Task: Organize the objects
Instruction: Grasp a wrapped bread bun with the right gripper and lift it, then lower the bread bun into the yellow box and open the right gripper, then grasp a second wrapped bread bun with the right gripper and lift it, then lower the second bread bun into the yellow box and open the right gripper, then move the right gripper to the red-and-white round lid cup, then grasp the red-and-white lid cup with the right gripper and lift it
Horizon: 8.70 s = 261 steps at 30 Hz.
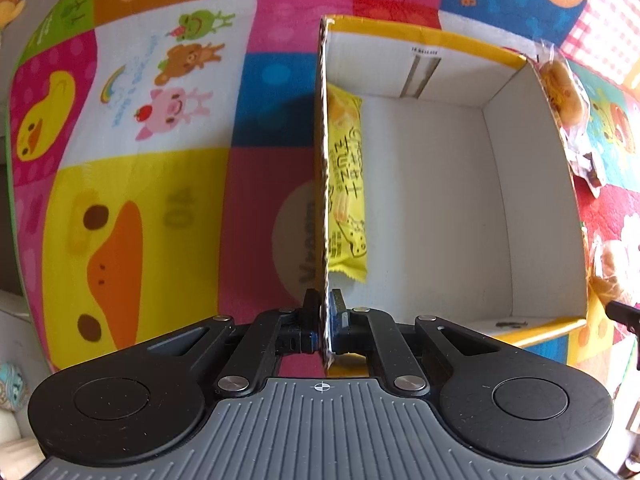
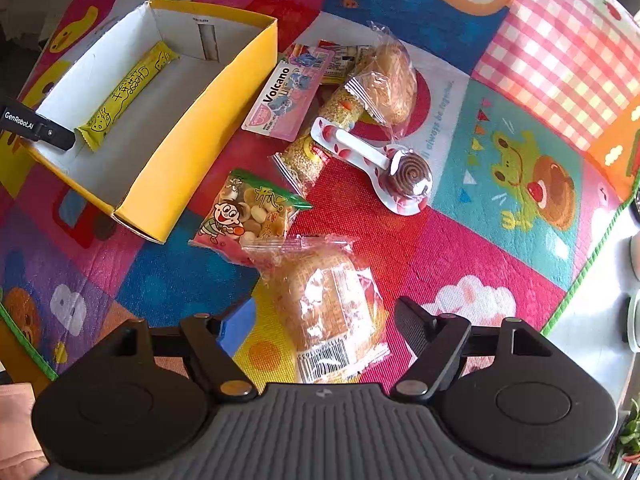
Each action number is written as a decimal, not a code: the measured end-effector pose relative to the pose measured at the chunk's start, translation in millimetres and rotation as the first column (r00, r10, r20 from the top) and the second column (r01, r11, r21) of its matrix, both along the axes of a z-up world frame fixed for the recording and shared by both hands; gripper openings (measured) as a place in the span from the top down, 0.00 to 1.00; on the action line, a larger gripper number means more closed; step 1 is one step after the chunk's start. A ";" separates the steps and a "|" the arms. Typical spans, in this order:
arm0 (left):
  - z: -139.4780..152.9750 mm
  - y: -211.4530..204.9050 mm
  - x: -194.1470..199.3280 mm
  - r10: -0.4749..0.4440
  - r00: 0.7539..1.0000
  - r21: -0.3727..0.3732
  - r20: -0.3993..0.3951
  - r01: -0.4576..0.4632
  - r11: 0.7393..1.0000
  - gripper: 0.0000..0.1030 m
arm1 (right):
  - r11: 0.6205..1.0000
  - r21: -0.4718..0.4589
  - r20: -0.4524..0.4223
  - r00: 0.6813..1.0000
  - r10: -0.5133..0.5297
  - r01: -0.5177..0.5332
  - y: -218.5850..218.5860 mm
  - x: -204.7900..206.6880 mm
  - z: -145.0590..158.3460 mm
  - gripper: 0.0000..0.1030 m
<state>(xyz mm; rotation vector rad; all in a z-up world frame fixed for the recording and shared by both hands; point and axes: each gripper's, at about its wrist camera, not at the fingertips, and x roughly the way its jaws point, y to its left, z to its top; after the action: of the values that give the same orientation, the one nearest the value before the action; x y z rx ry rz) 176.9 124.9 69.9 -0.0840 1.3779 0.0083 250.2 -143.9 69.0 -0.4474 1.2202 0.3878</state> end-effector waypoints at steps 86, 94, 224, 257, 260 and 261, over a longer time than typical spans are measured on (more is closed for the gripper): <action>6.8 78.9 21.4 0.128 0.988 -0.176 -0.089 -0.142 0.974 0.86 | 0.785 0.180 -0.078 0.804 -0.590 0.593 1.8 -45.8 118.5 0.47; 13.3 57.6 12.4 0.093 0.987 -0.098 -0.130 -0.107 0.989 0.88 | 0.819 0.208 -0.104 0.845 -0.524 0.534 -30.1 18.3 81.3 0.40; 26.8 55.9 2.5 0.051 0.993 -0.069 -0.105 -0.058 0.996 0.77 | 0.814 0.160 -0.186 0.827 -0.531 0.559 -56.0 -5.1 20.0 0.31; 17.7 23.9 6.1 -0.023 0.994 -0.017 -0.104 0.021 1.000 0.83 | 0.860 0.254 -0.220 0.892 -0.395 0.444 -46.7 -6.4 42.3 0.40; 15.1 31.0 9.4 -0.039 0.995 -0.049 -0.096 0.034 0.998 0.83 | 0.828 0.267 -0.218 0.868 -0.447 0.493 -45.2 -25.3 62.7 0.40; 14.6 34.3 10.7 -0.039 0.995 -0.062 -0.089 0.033 0.998 0.83 | 0.818 0.267 -0.217 0.859 -0.463 0.509 -42.7 -33.0 68.6 0.40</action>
<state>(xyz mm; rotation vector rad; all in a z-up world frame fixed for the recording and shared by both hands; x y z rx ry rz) 187.6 159.2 84.5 -0.1100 1.4705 -0.0602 217.2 -186.7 137.6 0.1829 1.3327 0.1651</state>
